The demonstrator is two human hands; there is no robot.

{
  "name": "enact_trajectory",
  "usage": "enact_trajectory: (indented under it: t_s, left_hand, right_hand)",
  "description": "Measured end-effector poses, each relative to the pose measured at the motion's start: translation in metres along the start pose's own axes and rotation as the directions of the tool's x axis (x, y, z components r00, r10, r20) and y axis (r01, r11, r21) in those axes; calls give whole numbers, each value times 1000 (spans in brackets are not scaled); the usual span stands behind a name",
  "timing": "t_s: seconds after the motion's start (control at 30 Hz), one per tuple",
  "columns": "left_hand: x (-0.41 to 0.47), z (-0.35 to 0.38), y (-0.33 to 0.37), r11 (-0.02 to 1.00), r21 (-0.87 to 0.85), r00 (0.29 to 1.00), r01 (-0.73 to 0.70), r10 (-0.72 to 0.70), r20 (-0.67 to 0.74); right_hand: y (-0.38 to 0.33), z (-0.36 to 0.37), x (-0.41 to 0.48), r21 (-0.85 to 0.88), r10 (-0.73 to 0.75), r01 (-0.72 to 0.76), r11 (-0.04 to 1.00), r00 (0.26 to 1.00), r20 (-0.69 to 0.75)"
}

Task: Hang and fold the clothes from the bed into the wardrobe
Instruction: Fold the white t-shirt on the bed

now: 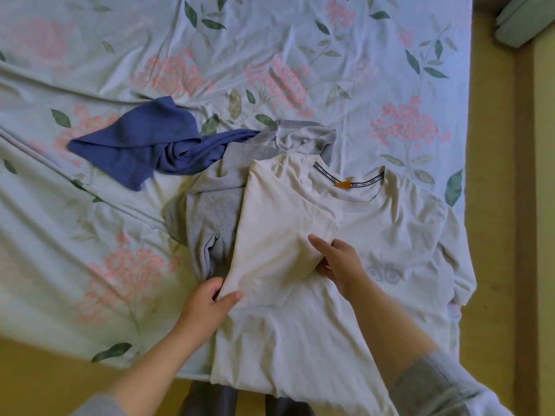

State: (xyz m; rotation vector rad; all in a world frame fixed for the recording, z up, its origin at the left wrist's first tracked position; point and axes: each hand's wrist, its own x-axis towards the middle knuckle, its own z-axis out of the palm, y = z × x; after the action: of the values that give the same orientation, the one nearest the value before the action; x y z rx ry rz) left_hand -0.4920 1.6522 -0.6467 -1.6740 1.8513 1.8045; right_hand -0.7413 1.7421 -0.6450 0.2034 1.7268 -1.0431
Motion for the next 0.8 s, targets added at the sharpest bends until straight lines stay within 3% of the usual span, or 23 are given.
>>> enact_trajectory:
  t_s: [0.1, 0.23, 0.33, 0.53, 0.67, 0.8]
  left_hand:
    - [1, 2, -1, 1000, 1, 1000, 2, -2, -3]
    - [1, 0, -3, 999, 34, 1000, 9, -10, 2]
    - [-2, -2, -4, 998, 56, 1000, 26, -26, 4]
    - [-10, -10, 3, 981, 195, 998, 10, 3, -67]
    - [-19, -18, 28, 961, 274, 991, -47, 79, -108]
    - [-26, -21, 66, 949, 284, 988, -137, 151, -27]
  right_hand:
    - [9, -3, -13, -39, -44, 45, 998, 999, 32]
    - [31, 4, -28, -42, 16, -12, 999, 995, 102]
    - [54, 18, -35, -196, 87, -59, 979, 986, 141]
    - [81, 28, -47, -217, 69, -101, 971, 986, -154]
    - [65, 21, -74, -248, 53, -86, 965, 989, -136]
    - [40, -1, -105, -212, 32, -69, 975, 984, -174]
